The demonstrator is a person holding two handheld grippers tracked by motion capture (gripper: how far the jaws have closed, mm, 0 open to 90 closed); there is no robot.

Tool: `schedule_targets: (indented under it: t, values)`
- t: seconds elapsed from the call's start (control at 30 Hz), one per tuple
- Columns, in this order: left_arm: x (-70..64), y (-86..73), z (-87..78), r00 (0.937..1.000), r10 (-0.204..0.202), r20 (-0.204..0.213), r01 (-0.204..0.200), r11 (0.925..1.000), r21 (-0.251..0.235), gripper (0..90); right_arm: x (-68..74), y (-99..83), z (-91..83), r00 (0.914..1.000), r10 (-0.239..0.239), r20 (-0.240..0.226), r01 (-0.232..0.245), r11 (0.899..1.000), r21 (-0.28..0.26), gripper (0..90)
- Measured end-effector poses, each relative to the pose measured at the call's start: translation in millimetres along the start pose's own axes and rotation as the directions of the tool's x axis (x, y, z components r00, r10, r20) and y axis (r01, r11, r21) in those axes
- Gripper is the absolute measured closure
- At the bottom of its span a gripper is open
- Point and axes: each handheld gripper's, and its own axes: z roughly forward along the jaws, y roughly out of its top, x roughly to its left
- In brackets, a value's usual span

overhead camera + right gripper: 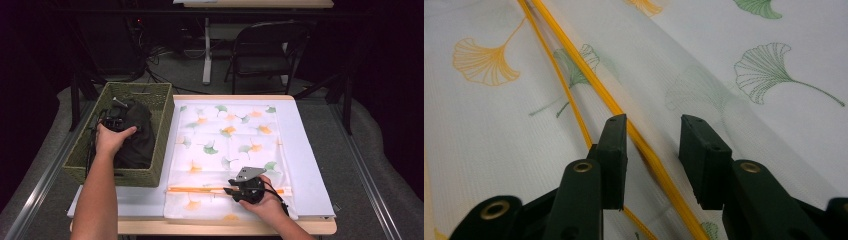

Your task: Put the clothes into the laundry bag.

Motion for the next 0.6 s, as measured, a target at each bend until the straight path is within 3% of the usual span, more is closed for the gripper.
schedule_targets:
  t: [0.23, 0.37, 0.6]
  values:
    - [-2.8, -0.5, 3.5, 1.0000, -0.004, -0.007, 0.004, 1.0000, 0.007, 0.0, 0.5, -0.1, 0.0, 1.0000, 0.001, 0.000, -0.001, 1.000, -0.001, 63.3]
    - [-5.3, -1.3, 8.1, 0.9999, -0.001, -0.016, 0.002, 0.9988, 0.050, 0.0, 0.4, -0.1, 0.1, 1.0000, -0.001, 0.000, 0.001, 1.000, -0.002, 62.9]
    - [-4.8, -4.6, 11.3, 0.9997, 0.014, -0.018, -0.014, 0.9994, 0.033, 0.0, 0.9, -0.2, 0.3, 1.0000, 0.006, -0.003, -0.006, 1.000, -0.004, 61.9]
